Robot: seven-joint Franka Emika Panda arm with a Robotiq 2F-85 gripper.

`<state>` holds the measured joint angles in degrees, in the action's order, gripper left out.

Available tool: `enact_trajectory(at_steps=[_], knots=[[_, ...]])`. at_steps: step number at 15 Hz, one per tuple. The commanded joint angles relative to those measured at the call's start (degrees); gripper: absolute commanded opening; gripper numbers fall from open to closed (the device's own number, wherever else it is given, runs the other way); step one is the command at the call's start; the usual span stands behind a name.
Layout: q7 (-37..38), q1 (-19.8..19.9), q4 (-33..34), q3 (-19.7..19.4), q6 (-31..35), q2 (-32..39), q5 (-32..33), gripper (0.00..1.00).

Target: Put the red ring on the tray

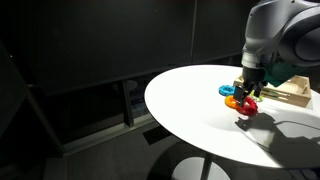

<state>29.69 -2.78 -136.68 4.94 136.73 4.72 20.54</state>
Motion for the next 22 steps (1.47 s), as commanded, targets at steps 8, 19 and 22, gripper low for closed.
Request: enact_trajectory(at_steps=[8,19,22], knots=[[4.9,-3.1,0.2,-3.1,2.3,3.6,5.2,0.69],[3.5,-3.3,1.4,-4.3,1.0,2.6,3.0,0.09],[2.5,-2.9,2.1,-4.7,0.4,1.2,1.9,0.09]])
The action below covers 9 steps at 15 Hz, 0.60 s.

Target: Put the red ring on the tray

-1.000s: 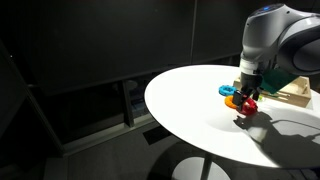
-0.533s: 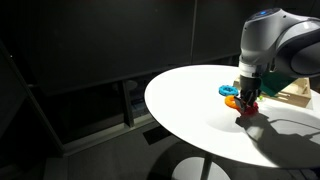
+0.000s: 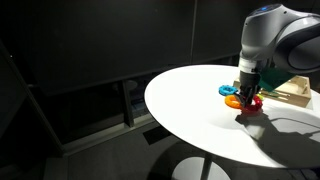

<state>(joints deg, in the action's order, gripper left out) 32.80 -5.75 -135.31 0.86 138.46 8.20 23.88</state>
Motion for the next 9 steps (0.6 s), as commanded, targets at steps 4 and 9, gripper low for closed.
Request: enact_trajectory(at_steps=[4,9], knots=[[-0.8,0.9,2.3,-1.4,-2.3,-4.4,-1.1,0.09],[0.3,3.9,4.0,-3.4,-5.5,-7.6,1.4,0.09]])
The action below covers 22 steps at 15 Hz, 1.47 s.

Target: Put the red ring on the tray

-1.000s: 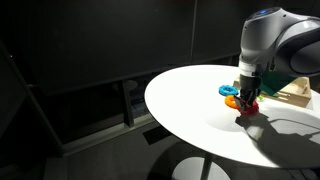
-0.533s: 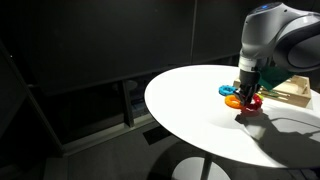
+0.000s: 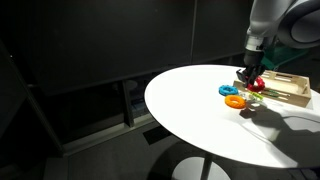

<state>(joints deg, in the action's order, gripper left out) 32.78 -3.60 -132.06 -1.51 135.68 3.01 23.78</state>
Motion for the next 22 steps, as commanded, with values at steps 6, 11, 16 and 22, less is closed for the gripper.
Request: enact_trajectory(at_steps=[6,11,16,22], knots=[[1.7,7.5,0.5,-3.8,-5.6,-5.7,5.8,0.09],[3.0,11.3,-0.2,-5.5,-8.1,-6.9,8.9,0.09],[2.0,12.3,-0.7,-5.9,-10.2,-7.1,7.8,0.71],[-8.3,11.5,-0.5,-5.6,-12.4,-9.6,-2.8,1.0]])
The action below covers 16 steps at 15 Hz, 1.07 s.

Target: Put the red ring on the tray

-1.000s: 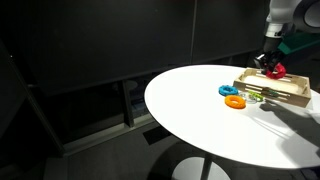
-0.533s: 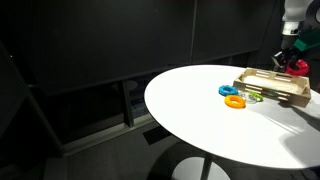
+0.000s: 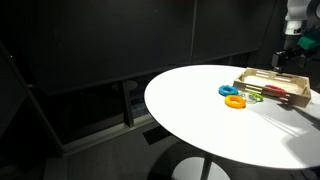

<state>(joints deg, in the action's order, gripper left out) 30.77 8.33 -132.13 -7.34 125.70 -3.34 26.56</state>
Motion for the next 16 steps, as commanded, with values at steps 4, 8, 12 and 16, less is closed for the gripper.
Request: enact_trajectory(at_steps=[4,8,12,16], knots=[[-17.3,-1.5,1.0,0.7,-7.7,-6.0,-15.2,1.0],[-25.2,-2.8,4.5,1.1,-16.6,-8.5,-21.9,1.0],[-28.8,-3.6,7.8,1.6,-24.2,-9.9,-24.0,1.0],[-27.7,-3.6,7.1,1.9,-23.7,-10.0,-23.4,1.0]])
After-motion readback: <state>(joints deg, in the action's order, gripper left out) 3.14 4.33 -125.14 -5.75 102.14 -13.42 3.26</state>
